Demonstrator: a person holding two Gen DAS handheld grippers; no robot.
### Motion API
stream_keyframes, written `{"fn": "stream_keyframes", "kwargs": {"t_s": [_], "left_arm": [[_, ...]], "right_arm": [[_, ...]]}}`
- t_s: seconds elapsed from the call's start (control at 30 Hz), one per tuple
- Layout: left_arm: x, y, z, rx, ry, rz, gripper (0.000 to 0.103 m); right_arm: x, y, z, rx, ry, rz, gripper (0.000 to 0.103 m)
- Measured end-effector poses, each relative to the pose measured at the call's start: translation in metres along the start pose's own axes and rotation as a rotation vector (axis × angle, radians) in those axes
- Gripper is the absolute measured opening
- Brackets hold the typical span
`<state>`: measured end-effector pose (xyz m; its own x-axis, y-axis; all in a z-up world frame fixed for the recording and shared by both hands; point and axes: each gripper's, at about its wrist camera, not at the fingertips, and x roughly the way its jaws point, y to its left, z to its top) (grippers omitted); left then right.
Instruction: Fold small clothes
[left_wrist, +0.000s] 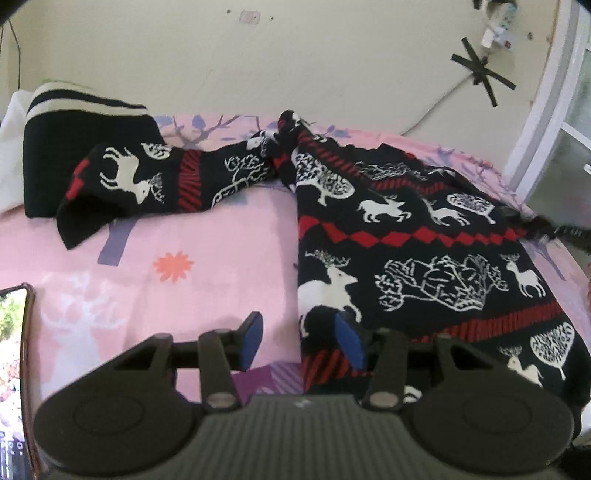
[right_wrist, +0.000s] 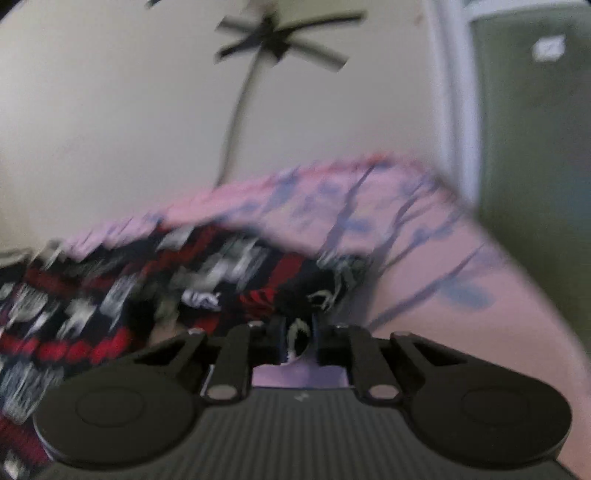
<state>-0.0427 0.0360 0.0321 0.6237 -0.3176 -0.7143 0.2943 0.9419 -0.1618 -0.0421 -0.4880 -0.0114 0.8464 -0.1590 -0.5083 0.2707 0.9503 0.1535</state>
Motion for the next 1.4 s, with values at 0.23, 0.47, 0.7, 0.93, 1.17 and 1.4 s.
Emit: {"fn": "stream_keyframes", "kwargs": {"t_s": [0.23,0.47,0.7,0.93,1.17,1.4], "left_arm": [[0.005,0.004,0.003,0.026,0.015,-0.001,0.051],[-0.011,0.022,-0.008,-0.012,0.002,0.015,0.056],[-0.017,0.061,0.010,-0.122,-0.050,0.015,0.060],[0.028,0.081,0.065,-0.243,-0.078,-0.049,0.083],[0.088,0.121,0.108,-0.446,-0.033,-0.027,0.066],[0.072,0.125,0.156,-0.435,-0.185,-0.019,0.007]], "right_arm": [[0.007,-0.026,0.008,0.047,-0.011,-0.209,0.010],[-0.046,0.006,-0.016,0.034,-0.065,-0.008,0.056],[-0.062,0.101,-0.012,-0.101,-0.056,0.351,0.057],[-0.001,0.183,-0.029,-0.124,0.064,0.484,0.056],[0.018,0.195,-0.046,-0.120,0.110,0.465,0.062],[0.022,0.188,-0.043,-0.102,0.127,0.478,0.062]]}}
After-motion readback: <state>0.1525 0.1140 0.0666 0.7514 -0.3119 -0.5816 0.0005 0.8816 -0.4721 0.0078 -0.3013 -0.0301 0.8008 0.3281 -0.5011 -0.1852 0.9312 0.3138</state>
